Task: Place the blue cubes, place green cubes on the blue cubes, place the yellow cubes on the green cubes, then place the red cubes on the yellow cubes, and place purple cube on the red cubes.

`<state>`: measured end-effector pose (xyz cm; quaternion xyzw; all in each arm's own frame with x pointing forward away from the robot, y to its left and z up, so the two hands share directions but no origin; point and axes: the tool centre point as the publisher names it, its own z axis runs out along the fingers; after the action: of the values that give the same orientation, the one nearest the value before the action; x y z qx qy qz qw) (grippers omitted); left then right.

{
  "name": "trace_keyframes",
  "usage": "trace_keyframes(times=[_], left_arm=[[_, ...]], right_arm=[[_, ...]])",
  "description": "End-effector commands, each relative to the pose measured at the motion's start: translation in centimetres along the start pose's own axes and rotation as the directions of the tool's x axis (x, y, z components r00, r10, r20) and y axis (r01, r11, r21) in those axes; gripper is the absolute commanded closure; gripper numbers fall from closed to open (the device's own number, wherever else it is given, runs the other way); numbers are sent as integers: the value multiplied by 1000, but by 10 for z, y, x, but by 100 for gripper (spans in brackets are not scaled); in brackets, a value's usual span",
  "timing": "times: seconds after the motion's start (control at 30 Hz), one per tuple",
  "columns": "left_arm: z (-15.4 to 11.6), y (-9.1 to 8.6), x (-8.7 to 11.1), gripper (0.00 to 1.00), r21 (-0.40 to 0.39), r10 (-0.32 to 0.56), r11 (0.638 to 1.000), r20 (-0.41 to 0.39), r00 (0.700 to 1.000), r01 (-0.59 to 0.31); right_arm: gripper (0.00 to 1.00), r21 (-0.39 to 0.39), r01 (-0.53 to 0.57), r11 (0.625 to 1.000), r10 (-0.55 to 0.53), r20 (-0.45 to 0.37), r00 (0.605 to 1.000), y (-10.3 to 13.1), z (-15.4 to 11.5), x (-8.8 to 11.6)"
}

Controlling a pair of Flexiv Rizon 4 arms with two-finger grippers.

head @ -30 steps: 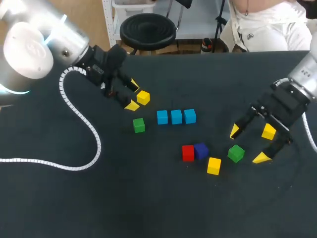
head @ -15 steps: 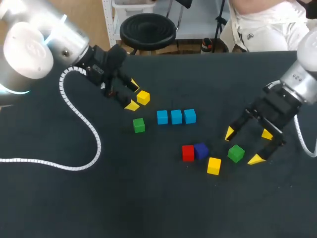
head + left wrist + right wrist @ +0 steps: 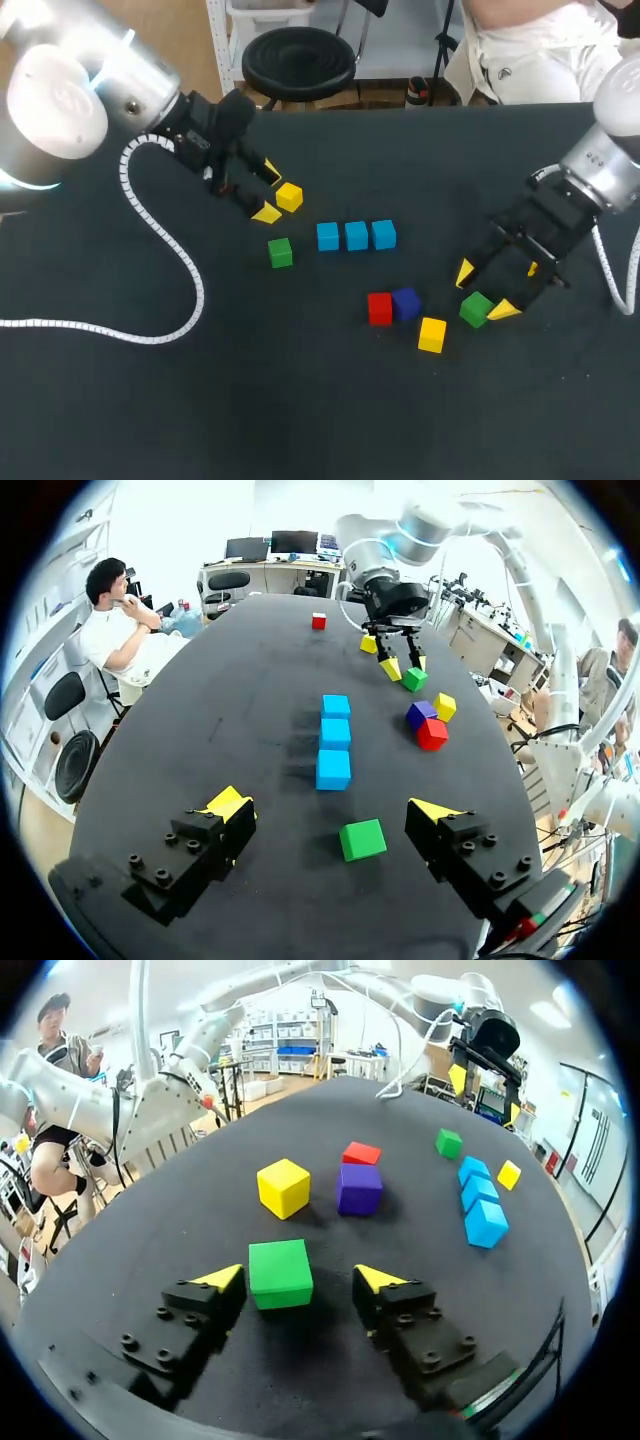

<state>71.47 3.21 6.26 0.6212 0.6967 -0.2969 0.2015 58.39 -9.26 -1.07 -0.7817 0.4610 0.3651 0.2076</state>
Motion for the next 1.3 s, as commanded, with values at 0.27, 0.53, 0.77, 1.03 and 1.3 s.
trace_keyframes(times=[0.27,0.53,0.77,1.03,1.3], left_arm=[[0,1,0,0,2,-1,1000,-3,1000,1],[0,1,0,0,2,-1,1000,-3,1000,1],[0,1,0,0,2,-1,1000,-3,1000,1],[0,1,0,0,2,-1,1000,-3,1000,1],[0,1,0,0,2,-1,1000,-3,1000,1]], right_arm=[[100,61,28,998,-31,45,999,-2,-3,2],[100,127,-157,979,150,60,987,-12,-11,4],[100,198,-272,942,252,117,960,-23,-20,-2],[100,259,-286,922,272,90,958,-43,-27,-22],[100,302,-302,904,315,7,949,-66,-32,-45]])
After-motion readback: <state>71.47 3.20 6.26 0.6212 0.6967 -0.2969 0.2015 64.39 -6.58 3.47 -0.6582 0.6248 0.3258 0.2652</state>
